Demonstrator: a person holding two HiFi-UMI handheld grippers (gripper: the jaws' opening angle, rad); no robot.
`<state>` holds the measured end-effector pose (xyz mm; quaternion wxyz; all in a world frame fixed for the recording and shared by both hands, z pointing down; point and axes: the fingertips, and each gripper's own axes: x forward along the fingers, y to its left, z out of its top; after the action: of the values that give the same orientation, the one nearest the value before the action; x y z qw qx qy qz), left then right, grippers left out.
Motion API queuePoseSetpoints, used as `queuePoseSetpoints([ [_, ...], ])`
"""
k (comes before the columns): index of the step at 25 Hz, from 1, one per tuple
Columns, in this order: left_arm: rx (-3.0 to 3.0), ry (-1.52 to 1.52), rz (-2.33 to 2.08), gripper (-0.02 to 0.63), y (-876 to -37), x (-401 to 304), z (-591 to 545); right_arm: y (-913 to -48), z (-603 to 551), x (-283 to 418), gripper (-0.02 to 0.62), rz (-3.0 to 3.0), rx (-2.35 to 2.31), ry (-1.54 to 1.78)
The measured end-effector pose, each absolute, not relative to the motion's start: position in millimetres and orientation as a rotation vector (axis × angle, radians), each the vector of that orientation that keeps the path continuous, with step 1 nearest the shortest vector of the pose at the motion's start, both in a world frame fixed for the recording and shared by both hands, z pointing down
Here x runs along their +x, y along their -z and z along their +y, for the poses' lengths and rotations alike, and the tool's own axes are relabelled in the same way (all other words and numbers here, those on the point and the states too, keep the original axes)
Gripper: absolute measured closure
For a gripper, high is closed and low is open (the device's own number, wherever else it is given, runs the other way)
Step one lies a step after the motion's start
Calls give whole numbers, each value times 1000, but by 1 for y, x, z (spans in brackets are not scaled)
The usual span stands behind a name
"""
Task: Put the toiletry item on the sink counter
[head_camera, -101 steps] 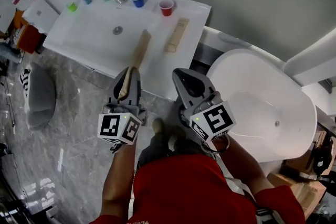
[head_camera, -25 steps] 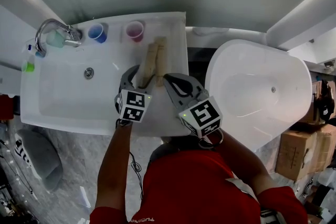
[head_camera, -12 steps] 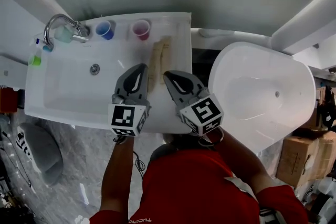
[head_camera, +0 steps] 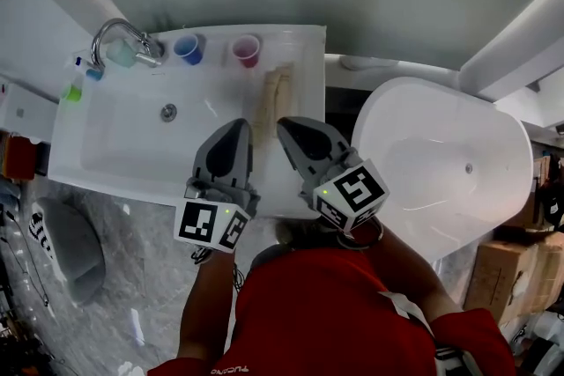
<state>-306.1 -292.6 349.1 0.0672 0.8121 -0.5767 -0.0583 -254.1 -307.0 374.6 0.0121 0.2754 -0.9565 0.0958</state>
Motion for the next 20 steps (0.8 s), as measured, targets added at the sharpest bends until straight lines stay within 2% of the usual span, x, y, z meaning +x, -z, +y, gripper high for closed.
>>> queuePoseSetpoints([
  [20,2428,231,-1792,589,-339,-288,-255,-358,-270,-242,568,-3035,797,-216],
])
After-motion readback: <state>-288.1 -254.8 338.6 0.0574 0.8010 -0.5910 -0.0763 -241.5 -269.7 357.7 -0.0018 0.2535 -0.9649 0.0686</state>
